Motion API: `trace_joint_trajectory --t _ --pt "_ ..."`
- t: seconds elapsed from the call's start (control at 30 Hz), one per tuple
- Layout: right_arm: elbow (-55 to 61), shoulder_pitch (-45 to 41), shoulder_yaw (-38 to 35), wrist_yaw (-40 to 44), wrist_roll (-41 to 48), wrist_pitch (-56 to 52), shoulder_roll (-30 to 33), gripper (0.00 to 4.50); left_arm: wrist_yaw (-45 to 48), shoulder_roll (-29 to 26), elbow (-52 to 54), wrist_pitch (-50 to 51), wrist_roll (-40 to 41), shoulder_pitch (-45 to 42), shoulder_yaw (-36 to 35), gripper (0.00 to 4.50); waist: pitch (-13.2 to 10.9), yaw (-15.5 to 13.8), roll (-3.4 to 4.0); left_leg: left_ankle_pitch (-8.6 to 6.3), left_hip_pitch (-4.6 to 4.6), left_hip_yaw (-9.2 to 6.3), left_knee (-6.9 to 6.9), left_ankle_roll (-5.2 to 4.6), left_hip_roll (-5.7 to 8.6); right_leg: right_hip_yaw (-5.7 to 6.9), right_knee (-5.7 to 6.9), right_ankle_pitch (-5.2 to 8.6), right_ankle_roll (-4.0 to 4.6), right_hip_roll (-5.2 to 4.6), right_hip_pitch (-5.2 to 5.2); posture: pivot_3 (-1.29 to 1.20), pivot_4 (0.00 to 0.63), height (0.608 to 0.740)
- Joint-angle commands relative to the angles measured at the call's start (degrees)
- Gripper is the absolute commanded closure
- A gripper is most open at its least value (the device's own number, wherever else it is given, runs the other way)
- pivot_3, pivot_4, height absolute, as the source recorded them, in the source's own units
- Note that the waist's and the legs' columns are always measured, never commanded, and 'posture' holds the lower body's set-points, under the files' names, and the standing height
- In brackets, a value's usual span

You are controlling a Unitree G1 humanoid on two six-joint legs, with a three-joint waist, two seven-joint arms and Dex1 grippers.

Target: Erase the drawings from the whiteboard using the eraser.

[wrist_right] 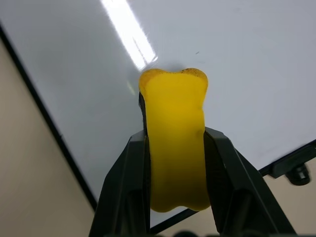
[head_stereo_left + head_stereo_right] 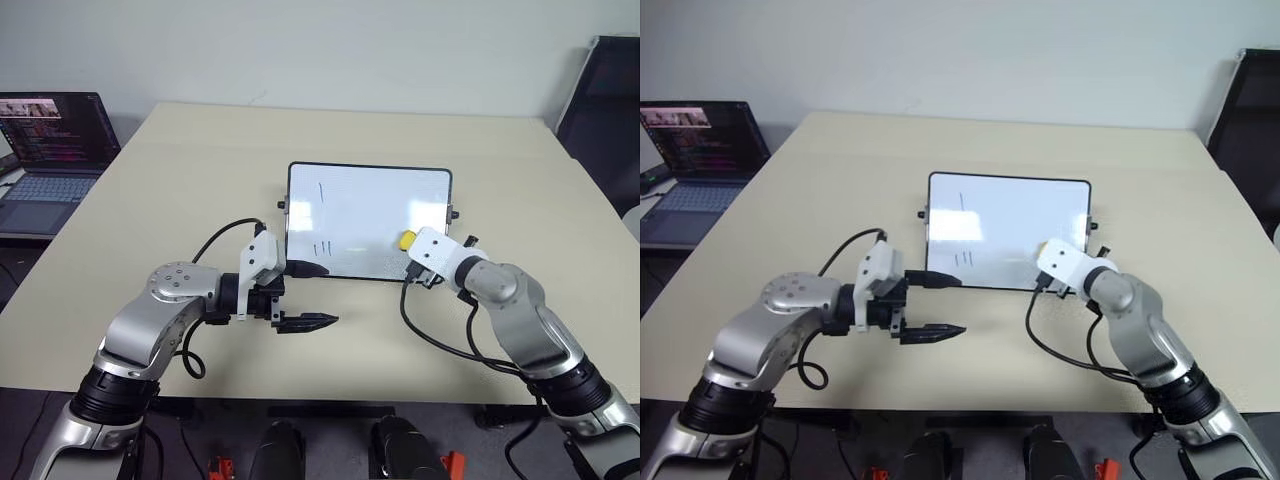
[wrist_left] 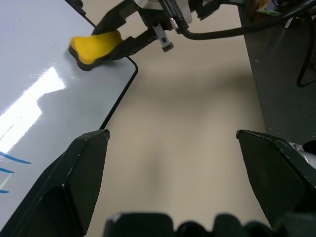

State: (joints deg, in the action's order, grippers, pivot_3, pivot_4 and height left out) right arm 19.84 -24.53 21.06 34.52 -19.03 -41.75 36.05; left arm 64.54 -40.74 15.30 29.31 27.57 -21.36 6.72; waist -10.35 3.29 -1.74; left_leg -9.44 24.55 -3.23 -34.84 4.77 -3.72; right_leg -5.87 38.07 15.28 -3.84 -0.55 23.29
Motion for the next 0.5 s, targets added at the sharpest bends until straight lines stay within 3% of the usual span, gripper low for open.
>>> trace_joint_trajectory --t 0.03,0.2,0.37,0.5 --pt "0.7 1.6 1.4 3.1 0.2 -0.9 1.1 3.38 0.1 -0.3 1.0 -1.1 0.0 -0.1 -0.9 0.0 0.0 0.0 0.0 0.0 0.0 0.0 -0.01 0.0 0.0 0.0 0.0 0.0 0.0 0.0 0.0 0.0 0.15 0.74" --pt "0.2 -0.6 -2.3 -0.7 0.6 0.2 -3.1 3.38 -0.8 -0.2 1.0 -1.0 -0.1 0.2 -1.4 0.0 0.0 0.2 -0.01 0.01 -0.03 0.0 -0.04 0.0 0.0 -0.01 0.02 -0.01 0.02 0.0 0.0 0.0 0.15 0.74" --pt "4.5 0.3 -10.8 -0.6 9.5 -3.3 -11.4 3.39 -10.4 4.2 -2.1 -2.1 -0.5 -1.1 -7.2 0.0 0.0 0.0 0.0 0.0 0.02 -0.02 -0.02 0.0 0.0 0.01 0.04 -0.02 0.02 0.0 0.02 0.0 0.15 0.74" --pt "8.5 2.0 -15.3 -0.9 15.1 -5.4 -15.5 3.39 -12.2 4.0 -1.3 -1.9 -0.7 0.6 -8.8 0.0 0.0 0.0 0.01 -0.01 0.13 -0.08 0.08 0.01 0.0 0.06 0.0 -0.07 -0.22 0.03 0.06 0.0 0.15 0.74"
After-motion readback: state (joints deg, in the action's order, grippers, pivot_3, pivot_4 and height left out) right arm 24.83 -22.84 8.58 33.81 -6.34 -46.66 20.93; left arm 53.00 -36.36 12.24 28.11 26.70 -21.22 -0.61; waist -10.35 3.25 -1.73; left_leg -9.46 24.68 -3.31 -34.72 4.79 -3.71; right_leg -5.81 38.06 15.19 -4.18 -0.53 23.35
